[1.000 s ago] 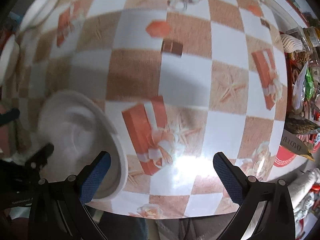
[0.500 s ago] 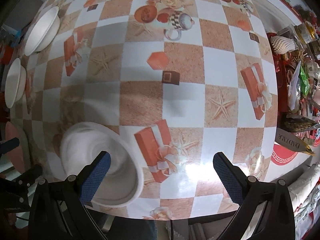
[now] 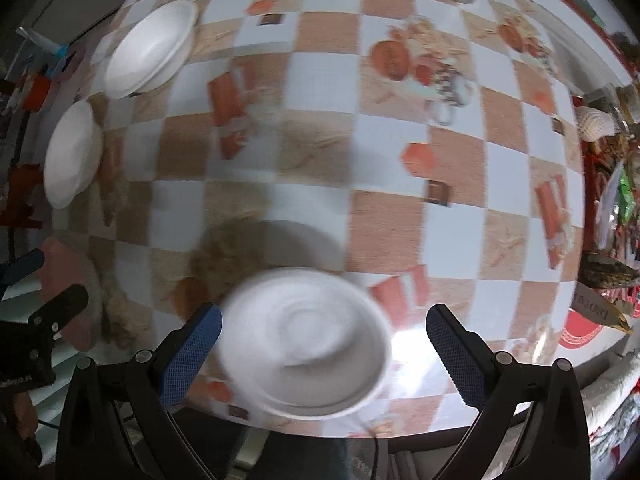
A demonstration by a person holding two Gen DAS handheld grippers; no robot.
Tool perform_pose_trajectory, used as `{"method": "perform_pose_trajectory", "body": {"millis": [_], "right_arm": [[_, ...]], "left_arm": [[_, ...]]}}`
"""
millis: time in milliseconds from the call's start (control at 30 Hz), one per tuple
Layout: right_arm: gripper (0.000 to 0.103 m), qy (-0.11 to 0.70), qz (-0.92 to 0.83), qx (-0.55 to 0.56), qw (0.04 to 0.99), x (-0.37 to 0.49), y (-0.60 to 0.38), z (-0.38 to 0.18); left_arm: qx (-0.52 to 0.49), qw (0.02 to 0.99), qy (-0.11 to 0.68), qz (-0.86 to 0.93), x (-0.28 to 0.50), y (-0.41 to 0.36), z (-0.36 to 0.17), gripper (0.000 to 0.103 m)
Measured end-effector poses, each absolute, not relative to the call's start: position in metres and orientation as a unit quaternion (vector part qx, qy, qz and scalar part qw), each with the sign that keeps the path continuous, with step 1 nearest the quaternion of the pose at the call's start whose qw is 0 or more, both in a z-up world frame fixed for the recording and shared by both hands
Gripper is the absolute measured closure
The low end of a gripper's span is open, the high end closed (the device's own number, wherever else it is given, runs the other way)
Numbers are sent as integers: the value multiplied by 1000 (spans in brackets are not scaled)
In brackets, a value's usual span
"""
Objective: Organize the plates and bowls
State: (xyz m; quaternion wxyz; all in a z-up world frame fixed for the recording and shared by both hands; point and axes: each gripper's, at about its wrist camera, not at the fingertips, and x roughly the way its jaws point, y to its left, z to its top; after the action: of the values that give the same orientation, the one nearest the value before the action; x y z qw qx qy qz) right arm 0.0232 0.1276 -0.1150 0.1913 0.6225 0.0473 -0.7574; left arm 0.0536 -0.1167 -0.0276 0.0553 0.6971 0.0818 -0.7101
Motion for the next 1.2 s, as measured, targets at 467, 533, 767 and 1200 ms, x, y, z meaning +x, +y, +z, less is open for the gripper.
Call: {"method": "perform_pose_trajectory", "body": {"millis": [467, 533, 767, 1200], "right_arm": [[0, 34, -739, 624, 249, 23, 6, -88], [0, 25, -740, 624, 252, 16, -8, -85], [0, 12, -742, 621, 253, -4, -53, -85], [0, 7, -740, 625, 248, -29, -103, -109]], "left_arm": [[677, 175, 119, -705, 41, -217, -27, 0], [674, 185, 125, -704, 35, -227, -30, 0], [665, 206, 129, -707, 20, -250, -42, 0], [678, 230, 92, -692, -2, -271, -85, 0]]}}
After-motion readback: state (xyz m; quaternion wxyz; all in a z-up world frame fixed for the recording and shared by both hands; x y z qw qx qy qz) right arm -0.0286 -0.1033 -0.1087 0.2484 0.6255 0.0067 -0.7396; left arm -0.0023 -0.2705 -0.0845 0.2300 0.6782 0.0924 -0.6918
